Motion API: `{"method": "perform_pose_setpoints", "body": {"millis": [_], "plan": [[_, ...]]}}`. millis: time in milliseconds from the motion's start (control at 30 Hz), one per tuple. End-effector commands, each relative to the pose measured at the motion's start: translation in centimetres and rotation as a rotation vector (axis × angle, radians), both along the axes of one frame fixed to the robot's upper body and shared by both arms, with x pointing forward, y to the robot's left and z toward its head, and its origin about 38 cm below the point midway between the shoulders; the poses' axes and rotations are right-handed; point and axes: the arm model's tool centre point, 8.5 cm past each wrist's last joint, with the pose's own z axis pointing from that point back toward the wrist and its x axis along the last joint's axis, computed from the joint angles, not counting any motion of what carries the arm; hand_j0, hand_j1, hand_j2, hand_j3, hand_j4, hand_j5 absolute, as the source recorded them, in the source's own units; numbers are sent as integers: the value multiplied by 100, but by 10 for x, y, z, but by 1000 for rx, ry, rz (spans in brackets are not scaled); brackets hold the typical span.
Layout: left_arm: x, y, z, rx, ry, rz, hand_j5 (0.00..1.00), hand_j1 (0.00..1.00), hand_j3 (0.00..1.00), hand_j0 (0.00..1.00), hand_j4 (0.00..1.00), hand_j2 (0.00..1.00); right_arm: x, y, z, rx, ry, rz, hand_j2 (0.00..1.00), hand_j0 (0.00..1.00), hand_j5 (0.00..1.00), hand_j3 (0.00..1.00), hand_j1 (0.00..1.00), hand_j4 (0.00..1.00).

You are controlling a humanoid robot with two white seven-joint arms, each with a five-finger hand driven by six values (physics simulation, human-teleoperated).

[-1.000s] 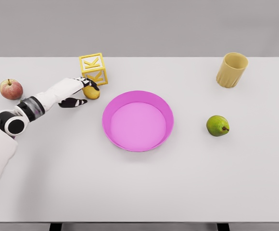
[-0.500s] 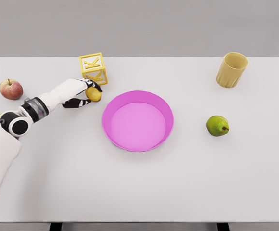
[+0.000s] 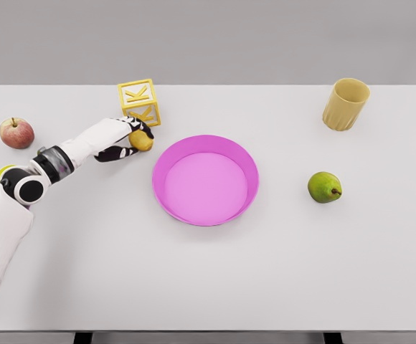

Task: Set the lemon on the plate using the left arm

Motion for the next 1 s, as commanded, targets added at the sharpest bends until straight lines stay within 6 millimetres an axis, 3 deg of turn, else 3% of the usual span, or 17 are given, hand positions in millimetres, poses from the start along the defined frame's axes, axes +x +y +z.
{"method": "perform_pose_setpoints", "body": {"millis": [0, 533, 967], "plan": [[0, 0, 2, -9, -5, 1, 52, 52, 52, 52, 52, 52, 0, 0, 0, 0, 1, 0, 100, 100, 100, 100, 100, 100], [-1, -9, 18, -16, -55, -27, 50, 50, 50, 50, 50, 50, 0, 0, 0, 0, 1, 0, 100, 100, 100, 100, 100, 100], [-15, -23, 35, -27, -126, -77, 50, 50, 50, 50, 50, 50, 0, 0, 0, 0, 1, 0, 100, 100, 100, 100, 100, 100]]}}
